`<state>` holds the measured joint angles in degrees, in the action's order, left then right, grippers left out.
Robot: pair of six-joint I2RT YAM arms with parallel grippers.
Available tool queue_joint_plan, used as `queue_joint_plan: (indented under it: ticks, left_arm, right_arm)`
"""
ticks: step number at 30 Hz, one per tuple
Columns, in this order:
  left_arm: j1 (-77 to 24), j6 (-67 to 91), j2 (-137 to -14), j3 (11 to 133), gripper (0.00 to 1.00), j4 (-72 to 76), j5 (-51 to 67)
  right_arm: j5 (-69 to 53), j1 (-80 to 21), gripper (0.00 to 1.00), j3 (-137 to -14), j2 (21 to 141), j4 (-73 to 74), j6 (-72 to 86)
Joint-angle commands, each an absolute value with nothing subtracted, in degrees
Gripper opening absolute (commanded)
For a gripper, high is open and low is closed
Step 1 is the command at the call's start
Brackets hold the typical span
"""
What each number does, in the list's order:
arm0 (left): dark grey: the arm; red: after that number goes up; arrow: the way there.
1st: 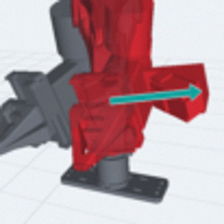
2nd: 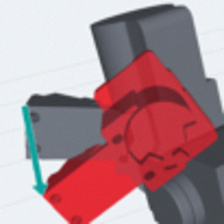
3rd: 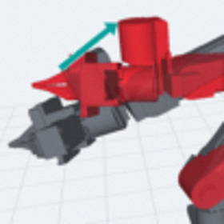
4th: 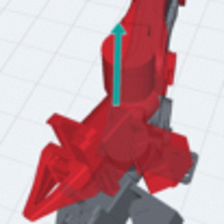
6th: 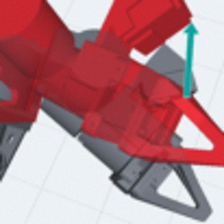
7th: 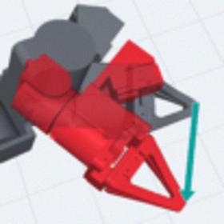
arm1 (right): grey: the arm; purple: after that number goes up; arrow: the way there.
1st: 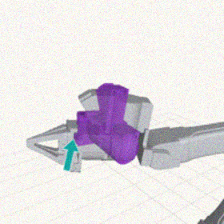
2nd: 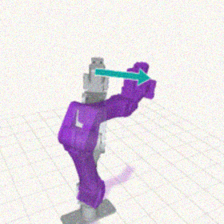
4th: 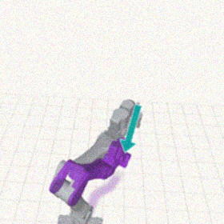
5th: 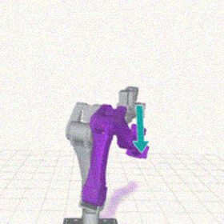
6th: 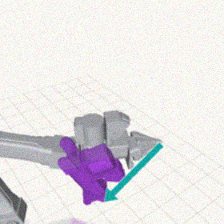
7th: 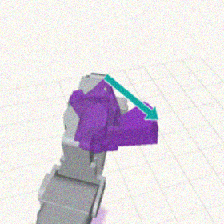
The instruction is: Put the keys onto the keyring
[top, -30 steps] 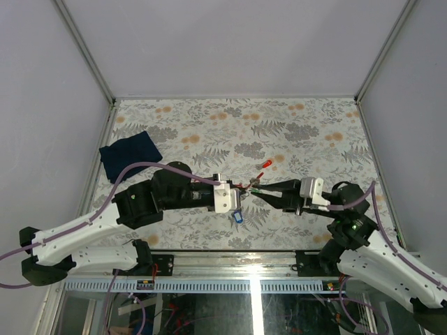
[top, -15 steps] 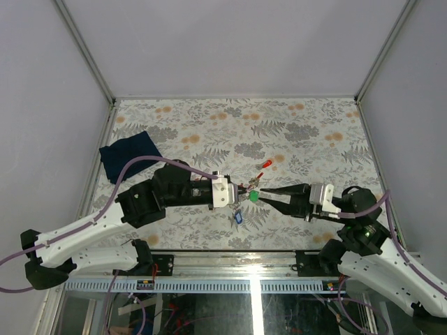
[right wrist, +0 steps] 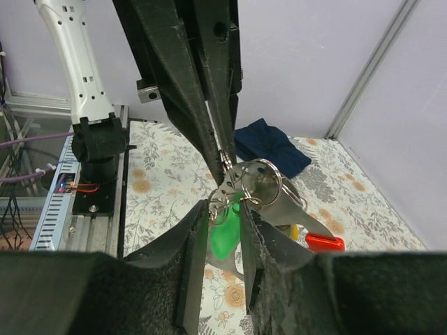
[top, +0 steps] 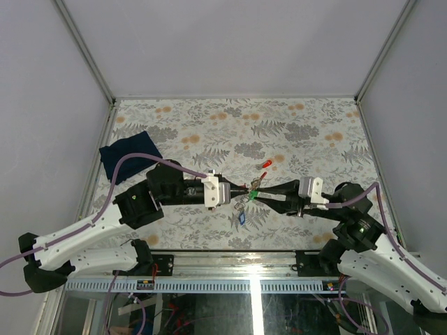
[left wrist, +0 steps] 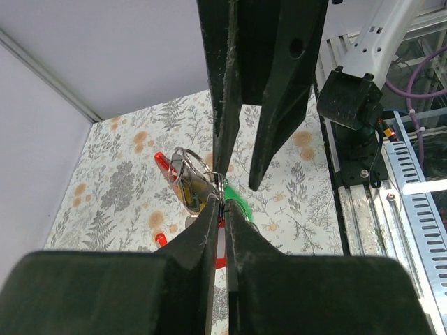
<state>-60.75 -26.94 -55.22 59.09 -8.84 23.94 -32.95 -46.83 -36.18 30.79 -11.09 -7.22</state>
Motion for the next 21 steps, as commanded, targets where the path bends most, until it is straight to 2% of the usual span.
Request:
queue_joint_plan:
  ticks: [1, 10, 21]
  left_arm:
    - [-60.22, -26.26, -54.05, 58.8, 0.0, -2.11, 26.75]
    - [-60.19, -26.33, -54.44, 59.15, 0.0, -2.73, 27.02]
    - [-60.07, -25.13, -54.63, 58.77, 0.0, -1.31, 23.14]
  right_arm:
    - [-30.36, -47.11, 0.31, -37.62, 31.58, -16.07, -5.92]
    - [-31.51, -47.08, 0.31, -37.44, 32.5, -18.64, -5.05]
    - [-24.58, -47.1, 0.32, -37.96, 25.41, -7.92, -10.46]
